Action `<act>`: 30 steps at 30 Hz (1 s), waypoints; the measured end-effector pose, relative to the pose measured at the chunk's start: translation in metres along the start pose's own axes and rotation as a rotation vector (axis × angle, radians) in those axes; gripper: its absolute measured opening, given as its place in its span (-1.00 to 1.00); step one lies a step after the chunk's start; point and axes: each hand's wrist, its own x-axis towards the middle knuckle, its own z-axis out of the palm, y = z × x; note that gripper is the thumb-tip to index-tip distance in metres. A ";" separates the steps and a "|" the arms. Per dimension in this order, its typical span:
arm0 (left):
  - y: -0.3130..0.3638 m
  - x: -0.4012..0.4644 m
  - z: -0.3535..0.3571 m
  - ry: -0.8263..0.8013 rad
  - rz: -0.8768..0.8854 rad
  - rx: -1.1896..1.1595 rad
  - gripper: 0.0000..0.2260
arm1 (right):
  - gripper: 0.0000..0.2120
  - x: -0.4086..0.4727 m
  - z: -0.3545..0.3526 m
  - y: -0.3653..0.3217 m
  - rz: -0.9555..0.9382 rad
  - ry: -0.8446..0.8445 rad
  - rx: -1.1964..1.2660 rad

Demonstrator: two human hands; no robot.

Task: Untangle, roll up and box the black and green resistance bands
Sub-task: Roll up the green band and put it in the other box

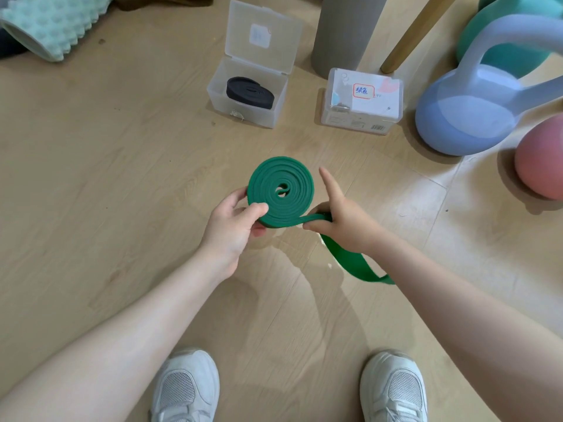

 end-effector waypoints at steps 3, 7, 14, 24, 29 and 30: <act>0.006 0.003 -0.001 -0.111 0.001 0.125 -0.69 | 0.12 -0.002 -0.011 -0.001 0.011 -0.022 0.035; 0.013 0.000 -0.001 -0.213 -0.067 0.235 -0.82 | 0.07 -0.005 -0.009 0.004 -0.017 -0.094 0.066; 0.011 0.002 0.001 -0.133 -0.094 0.065 -0.75 | -0.04 -0.012 0.005 0.000 -0.005 0.078 0.169; -0.011 -0.024 0.029 -0.020 -0.274 -0.289 -0.75 | -0.18 -0.006 0.039 -0.017 0.067 0.371 0.299; -0.011 -0.021 0.027 0.014 -0.270 -0.358 -0.86 | -0.13 -0.010 0.044 -0.024 0.049 0.338 0.204; -0.010 -0.019 0.025 0.022 -0.263 -0.358 -0.79 | -0.13 -0.010 0.043 -0.024 0.051 0.329 0.196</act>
